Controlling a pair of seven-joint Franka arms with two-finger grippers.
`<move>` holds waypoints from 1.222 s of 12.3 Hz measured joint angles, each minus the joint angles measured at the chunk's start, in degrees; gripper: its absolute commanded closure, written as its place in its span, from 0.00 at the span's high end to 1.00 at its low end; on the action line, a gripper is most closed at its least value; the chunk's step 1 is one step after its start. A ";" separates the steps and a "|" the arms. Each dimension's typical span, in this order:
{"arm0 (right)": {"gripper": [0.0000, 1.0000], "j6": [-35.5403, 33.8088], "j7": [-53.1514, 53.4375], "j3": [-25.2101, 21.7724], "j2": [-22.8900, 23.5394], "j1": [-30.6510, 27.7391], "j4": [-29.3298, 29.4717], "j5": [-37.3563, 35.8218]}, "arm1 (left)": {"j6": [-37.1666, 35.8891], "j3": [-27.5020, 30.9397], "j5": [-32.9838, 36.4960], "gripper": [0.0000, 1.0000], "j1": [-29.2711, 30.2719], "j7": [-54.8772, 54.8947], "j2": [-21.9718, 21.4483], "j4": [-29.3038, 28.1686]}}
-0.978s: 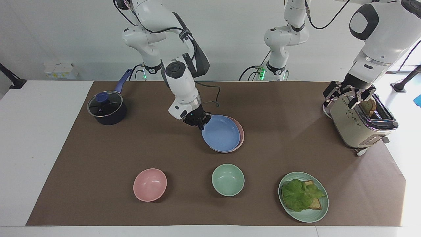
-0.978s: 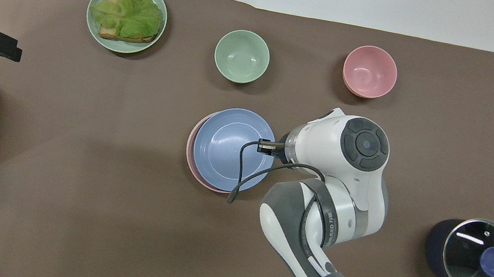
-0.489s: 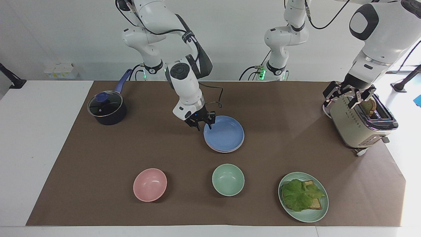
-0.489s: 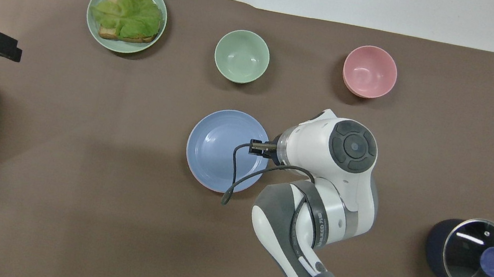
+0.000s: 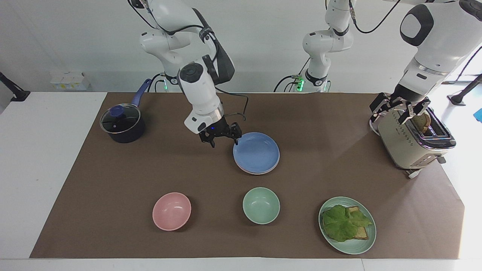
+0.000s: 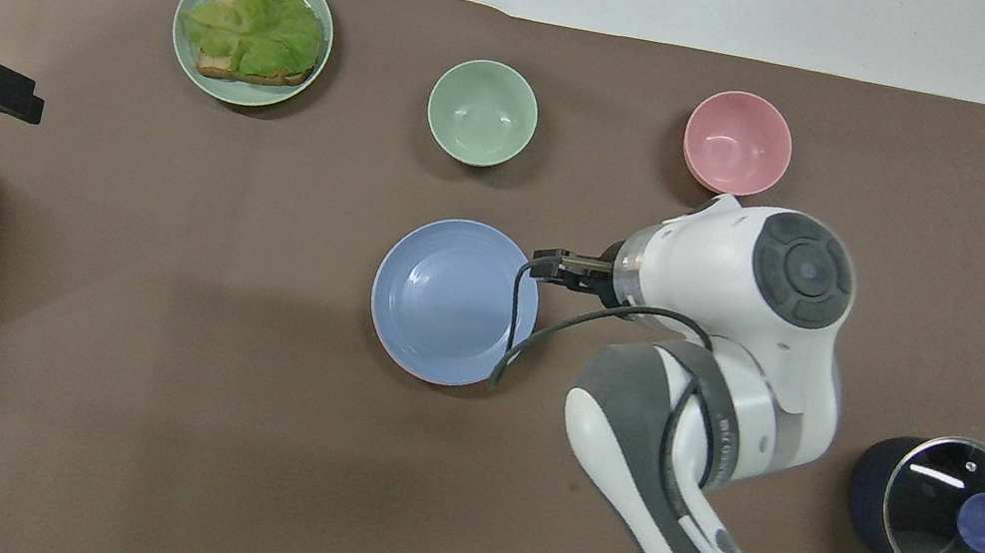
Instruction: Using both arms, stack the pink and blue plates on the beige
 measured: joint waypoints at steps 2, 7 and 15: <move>1.00 -4.07 -0.14 -0.15 -3.83 -5.09 1.22 -4.05 | -0.01 0.00 0.00 1.00 0.00 0.00 0.00 0.00; 1.00 -13.58 -0.46 -0.27 -10.35 -14.19 4.02 -9.31 | -1.92 -0.13 0.03 1.00 0.00 0.07 0.00 -0.01; 1.00 -33.35 -5.79 -0.28 -11.17 -17.60 17.46 -13.12 | -3.85 -1.03 2.27 1.00 -0.08 0.40 -0.43 0.12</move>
